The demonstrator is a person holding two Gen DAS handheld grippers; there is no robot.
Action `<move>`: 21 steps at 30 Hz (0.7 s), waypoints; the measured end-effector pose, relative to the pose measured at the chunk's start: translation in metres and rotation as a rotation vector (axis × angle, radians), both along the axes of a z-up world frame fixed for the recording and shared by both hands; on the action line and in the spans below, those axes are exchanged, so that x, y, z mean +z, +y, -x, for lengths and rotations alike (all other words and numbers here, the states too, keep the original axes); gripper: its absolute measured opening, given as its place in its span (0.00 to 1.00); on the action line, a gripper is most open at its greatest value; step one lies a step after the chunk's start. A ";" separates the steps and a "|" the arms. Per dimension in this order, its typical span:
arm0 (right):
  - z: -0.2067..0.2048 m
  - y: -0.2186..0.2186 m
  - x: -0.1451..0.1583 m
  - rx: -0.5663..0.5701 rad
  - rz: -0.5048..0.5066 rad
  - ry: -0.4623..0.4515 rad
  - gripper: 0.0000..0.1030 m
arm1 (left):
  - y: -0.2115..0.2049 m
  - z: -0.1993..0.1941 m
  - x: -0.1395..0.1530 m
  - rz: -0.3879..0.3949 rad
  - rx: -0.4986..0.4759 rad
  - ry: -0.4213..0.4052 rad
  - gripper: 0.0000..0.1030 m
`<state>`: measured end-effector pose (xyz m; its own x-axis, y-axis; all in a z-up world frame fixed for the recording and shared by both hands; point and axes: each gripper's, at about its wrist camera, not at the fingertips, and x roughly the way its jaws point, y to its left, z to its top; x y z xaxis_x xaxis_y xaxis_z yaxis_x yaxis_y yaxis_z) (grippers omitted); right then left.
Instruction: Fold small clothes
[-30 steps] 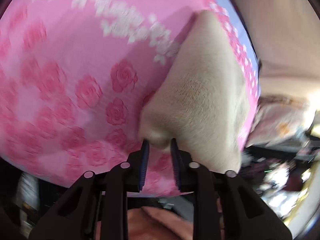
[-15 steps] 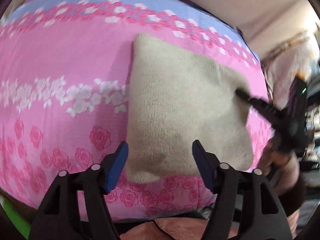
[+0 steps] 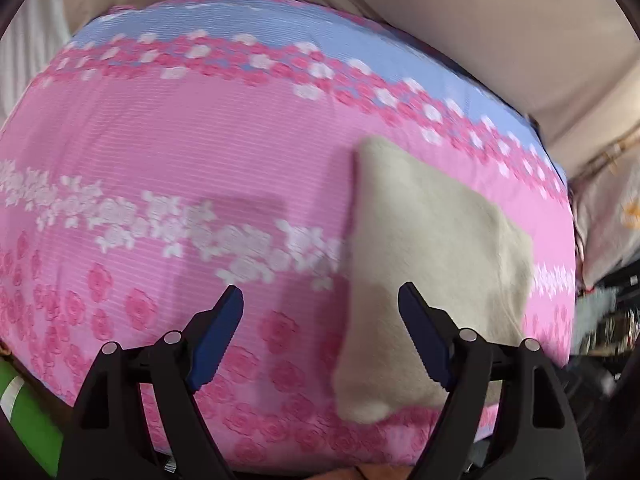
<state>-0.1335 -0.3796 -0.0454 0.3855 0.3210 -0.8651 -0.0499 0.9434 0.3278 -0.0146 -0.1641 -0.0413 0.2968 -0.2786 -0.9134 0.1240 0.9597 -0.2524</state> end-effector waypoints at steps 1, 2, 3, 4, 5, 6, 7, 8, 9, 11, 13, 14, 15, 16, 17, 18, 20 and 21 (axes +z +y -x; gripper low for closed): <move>0.000 -0.001 -0.021 -0.005 0.061 0.043 0.13 | 0.005 -0.002 0.000 0.003 0.012 0.004 0.76; 0.002 -0.015 -0.053 -0.060 0.159 0.106 0.06 | 0.008 -0.002 -0.001 0.006 0.017 0.008 0.76; 0.007 -0.033 -0.071 -0.116 0.159 0.140 0.00 | 0.013 -0.002 -0.002 0.007 0.023 0.010 0.76; 0.012 -0.052 -0.075 -0.171 0.055 0.131 0.00 | 0.014 0.000 -0.002 0.006 0.022 0.012 0.76; 0.017 -0.068 -0.069 -0.242 -0.037 0.132 0.00 | 0.015 0.003 -0.004 0.004 0.019 0.015 0.76; 0.019 -0.072 -0.060 -0.261 -0.037 0.123 0.00 | 0.017 0.005 -0.005 -0.003 0.015 0.018 0.76; 0.020 -0.068 -0.047 -0.247 -0.001 0.106 0.00 | 0.019 0.008 -0.006 -0.008 0.015 0.020 0.79; 0.018 -0.056 -0.031 -0.202 0.028 0.080 0.03 | 0.020 0.010 -0.008 -0.013 0.015 0.021 0.80; 0.014 -0.044 -0.020 -0.157 0.020 0.060 0.12 | 0.020 0.012 -0.011 -0.021 0.017 0.025 0.81; 0.005 -0.010 -0.005 -0.040 -0.046 0.027 0.12 | 0.019 0.015 -0.014 -0.023 0.007 0.036 0.81; -0.008 0.027 -0.009 0.056 -0.042 0.019 0.12 | 0.017 0.017 -0.013 -0.030 0.000 0.029 0.81; -0.014 0.039 -0.019 0.078 -0.042 0.033 0.12 | 0.016 0.018 -0.011 -0.038 -0.004 0.015 0.81; -0.019 0.051 -0.037 0.091 -0.057 0.064 0.12 | 0.015 0.019 -0.007 -0.057 -0.010 -0.011 0.81; -0.026 0.058 -0.061 0.096 -0.059 0.115 0.12 | 0.015 0.019 -0.005 -0.081 -0.011 -0.032 0.81; -0.029 0.061 -0.077 0.097 -0.051 0.157 0.04 | 0.014 0.019 -0.003 -0.111 -0.014 -0.050 0.81; -0.030 0.061 -0.081 0.085 -0.062 0.172 0.00 | 0.014 0.019 -0.002 -0.131 -0.017 -0.059 0.81; -0.027 0.061 -0.058 0.084 -0.047 0.144 0.04 | 0.016 0.019 0.002 -0.179 -0.019 -0.084 0.81; -0.024 0.062 -0.045 0.091 -0.047 0.122 0.09 | 0.017 0.020 0.003 -0.194 -0.013 -0.094 0.81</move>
<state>-0.1091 -0.3178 -0.0902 0.2462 0.3914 -0.8867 -0.0914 0.9201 0.3808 -0.0341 -0.1466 -0.0381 0.3807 -0.1050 -0.9187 0.1512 0.9872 -0.0502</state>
